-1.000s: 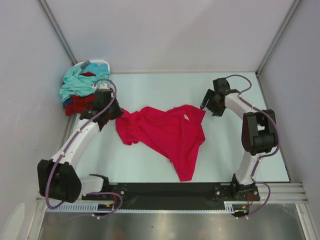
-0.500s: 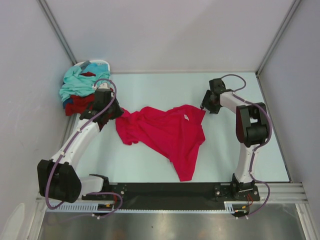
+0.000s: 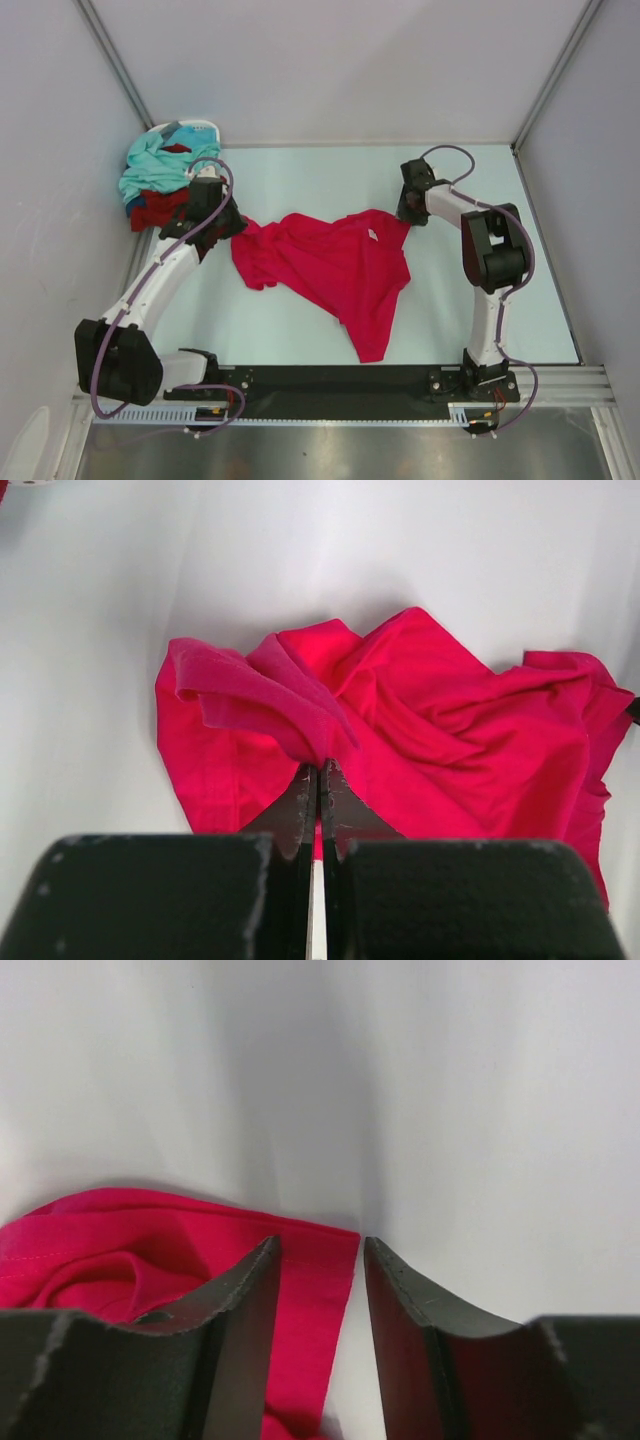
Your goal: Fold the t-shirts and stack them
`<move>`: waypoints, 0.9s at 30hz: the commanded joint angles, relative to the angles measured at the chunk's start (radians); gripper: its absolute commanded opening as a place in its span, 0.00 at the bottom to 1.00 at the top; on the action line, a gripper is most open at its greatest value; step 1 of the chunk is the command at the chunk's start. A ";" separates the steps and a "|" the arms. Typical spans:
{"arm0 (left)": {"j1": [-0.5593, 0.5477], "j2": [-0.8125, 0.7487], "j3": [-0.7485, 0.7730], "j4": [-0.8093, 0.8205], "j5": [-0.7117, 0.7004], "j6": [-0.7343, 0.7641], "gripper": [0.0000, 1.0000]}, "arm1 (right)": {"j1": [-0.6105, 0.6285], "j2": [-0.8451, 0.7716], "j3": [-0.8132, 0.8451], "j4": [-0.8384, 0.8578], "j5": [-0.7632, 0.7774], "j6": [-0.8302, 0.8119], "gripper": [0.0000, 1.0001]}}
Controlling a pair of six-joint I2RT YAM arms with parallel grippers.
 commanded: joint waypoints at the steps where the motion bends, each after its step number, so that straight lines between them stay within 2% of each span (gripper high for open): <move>1: 0.007 -0.006 0.038 0.004 0.012 0.016 0.00 | 0.006 0.057 0.001 -0.045 0.020 -0.004 0.34; 2: 0.007 -0.007 0.037 0.002 0.012 0.016 0.00 | 0.006 0.057 -0.002 -0.044 0.022 -0.005 0.30; 5: 0.009 -0.004 0.038 0.002 0.012 0.018 0.00 | 0.002 0.051 -0.009 -0.042 0.037 -0.008 0.00; 9: 0.009 0.020 0.093 0.013 -0.015 0.042 0.00 | -0.030 0.002 0.008 -0.010 0.051 -0.060 0.00; 11: 0.023 0.058 0.142 0.030 0.003 0.080 0.00 | -0.047 -0.045 0.078 0.006 0.040 -0.115 0.00; 14: 0.044 0.130 0.313 0.045 0.056 0.134 0.00 | -0.081 -0.117 0.198 0.007 -0.001 -0.165 0.00; 15: 0.047 0.152 0.415 0.045 0.070 0.146 0.00 | -0.087 -0.137 0.293 0.010 -0.016 -0.191 0.00; 18: 0.049 0.203 0.596 0.045 0.156 0.186 0.00 | -0.094 -0.205 0.468 0.010 -0.056 -0.244 0.00; 22: 0.049 0.230 0.782 0.025 0.210 0.188 0.00 | -0.090 -0.287 0.629 0.025 -0.131 -0.327 0.00; 27: 0.049 0.217 0.966 0.036 0.236 0.150 0.00 | -0.087 -0.454 0.660 0.088 -0.170 -0.381 0.00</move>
